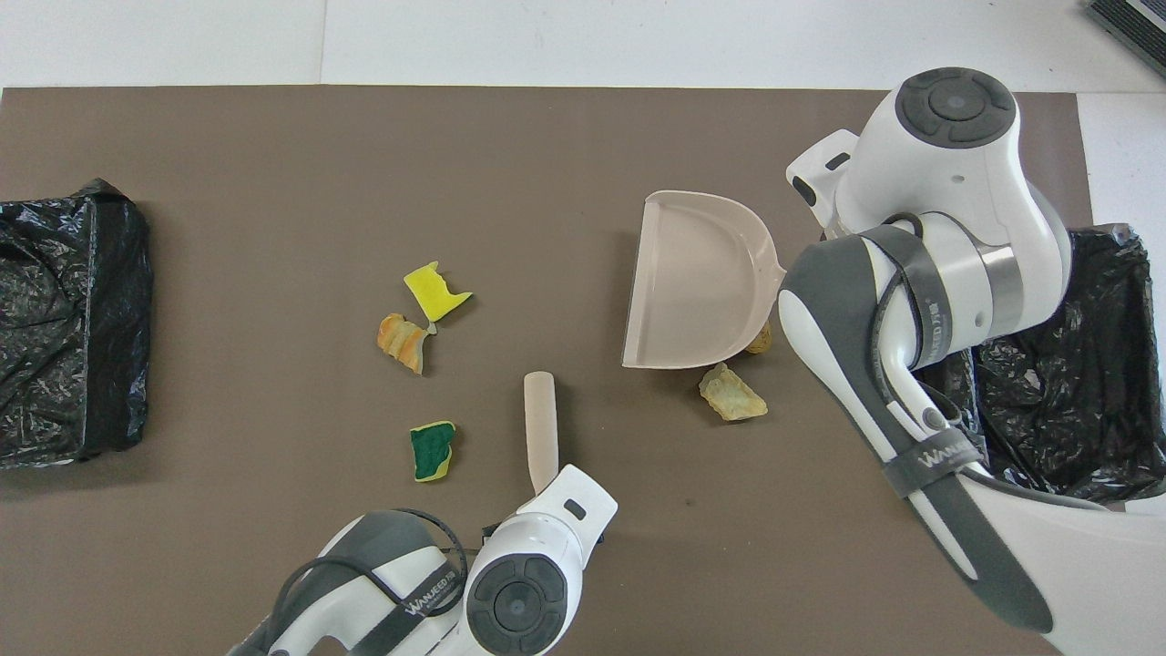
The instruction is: Sweep and dump trash in bin
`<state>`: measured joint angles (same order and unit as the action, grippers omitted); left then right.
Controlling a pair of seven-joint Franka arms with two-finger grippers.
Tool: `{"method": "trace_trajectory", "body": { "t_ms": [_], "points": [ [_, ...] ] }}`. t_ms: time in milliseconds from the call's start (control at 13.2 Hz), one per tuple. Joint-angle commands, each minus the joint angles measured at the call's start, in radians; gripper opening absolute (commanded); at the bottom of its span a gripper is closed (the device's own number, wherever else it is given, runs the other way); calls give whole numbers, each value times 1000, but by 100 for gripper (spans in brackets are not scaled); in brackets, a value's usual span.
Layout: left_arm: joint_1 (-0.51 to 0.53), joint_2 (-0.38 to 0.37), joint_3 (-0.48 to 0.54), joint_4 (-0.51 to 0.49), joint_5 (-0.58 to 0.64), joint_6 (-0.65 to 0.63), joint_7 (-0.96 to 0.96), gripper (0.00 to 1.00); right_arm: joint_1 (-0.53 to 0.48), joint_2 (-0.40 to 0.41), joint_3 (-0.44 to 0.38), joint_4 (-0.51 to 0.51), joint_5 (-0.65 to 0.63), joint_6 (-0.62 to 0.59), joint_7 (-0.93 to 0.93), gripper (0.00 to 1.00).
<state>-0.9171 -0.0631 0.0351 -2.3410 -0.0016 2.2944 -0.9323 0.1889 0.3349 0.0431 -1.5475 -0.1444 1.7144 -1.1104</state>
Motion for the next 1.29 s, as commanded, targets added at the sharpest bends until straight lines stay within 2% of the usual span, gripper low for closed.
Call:
{"method": "trace_trajectory", "body": {
  "t_ms": [0, 152, 304, 607, 987, 1215],
  "points": [
    [93, -56, -4, 69, 20, -153, -23, 0, -5, -36, 8, -42, -12, 30, -19, 0],
    [154, -86, -1, 71, 25, -193, -13, 0, 1, -37, 8, -43, -12, 30, -13, 0],
    [220, -81, -4, 71, 63, -193, -13, 0, 18, -36, 8, -61, -12, 43, 16, 0],
    [348, -70, -4, 66, 65, -190, -13, 0, 107, -25, 8, -91, -11, 70, 156, 0],
    [417, -69, -4, 55, 66, -181, -10, 0, 148, -22, 9, -158, 3, 142, 187, 0],
    [438, -61, -4, 72, 89, -185, -7, 0, 202, 15, 8, -161, 5, 159, 214, 0]
  ]
}}
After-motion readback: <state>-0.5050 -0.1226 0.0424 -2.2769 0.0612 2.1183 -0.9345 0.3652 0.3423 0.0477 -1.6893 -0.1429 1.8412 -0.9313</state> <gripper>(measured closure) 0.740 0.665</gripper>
